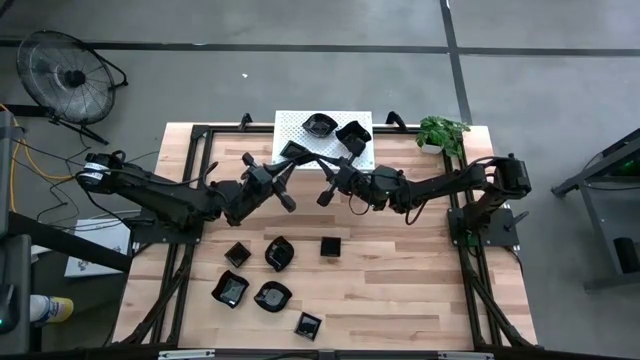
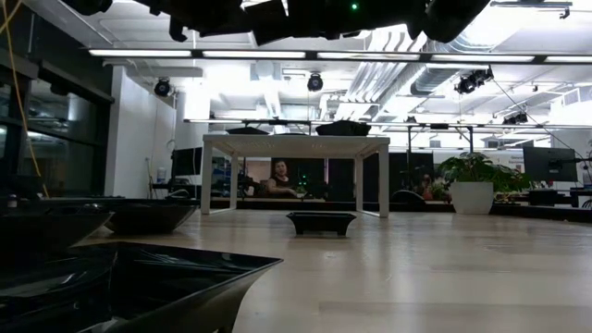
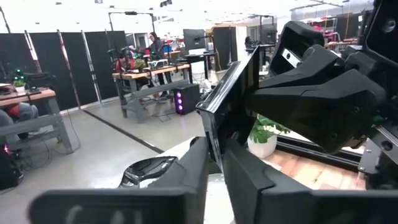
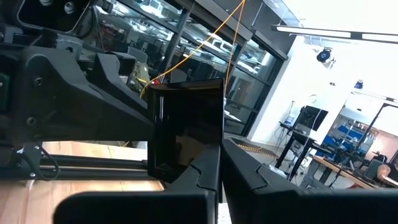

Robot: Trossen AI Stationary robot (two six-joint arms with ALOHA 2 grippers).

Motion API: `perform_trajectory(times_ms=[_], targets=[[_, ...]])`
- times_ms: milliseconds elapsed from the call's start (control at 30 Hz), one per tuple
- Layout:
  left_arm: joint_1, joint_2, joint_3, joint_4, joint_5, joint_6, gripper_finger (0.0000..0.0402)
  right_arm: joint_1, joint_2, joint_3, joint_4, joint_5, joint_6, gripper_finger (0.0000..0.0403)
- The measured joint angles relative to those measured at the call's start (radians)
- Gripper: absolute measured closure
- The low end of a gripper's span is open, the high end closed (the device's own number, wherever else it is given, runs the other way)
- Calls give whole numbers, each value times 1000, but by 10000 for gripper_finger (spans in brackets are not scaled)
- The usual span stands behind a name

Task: Pick & Place Mini shaped plates
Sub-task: Stack the black square plate on top of the black square plate on the shelf

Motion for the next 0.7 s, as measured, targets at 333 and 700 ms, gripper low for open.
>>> perform_trajectory(times_ms=[333,700], targets=[[0,0,0,-2,-1,5,400,0,0,0,-1,-6,0,397],[0,0,0,-4,-3,17,401,0,0,0,-9,-14,0,376]])
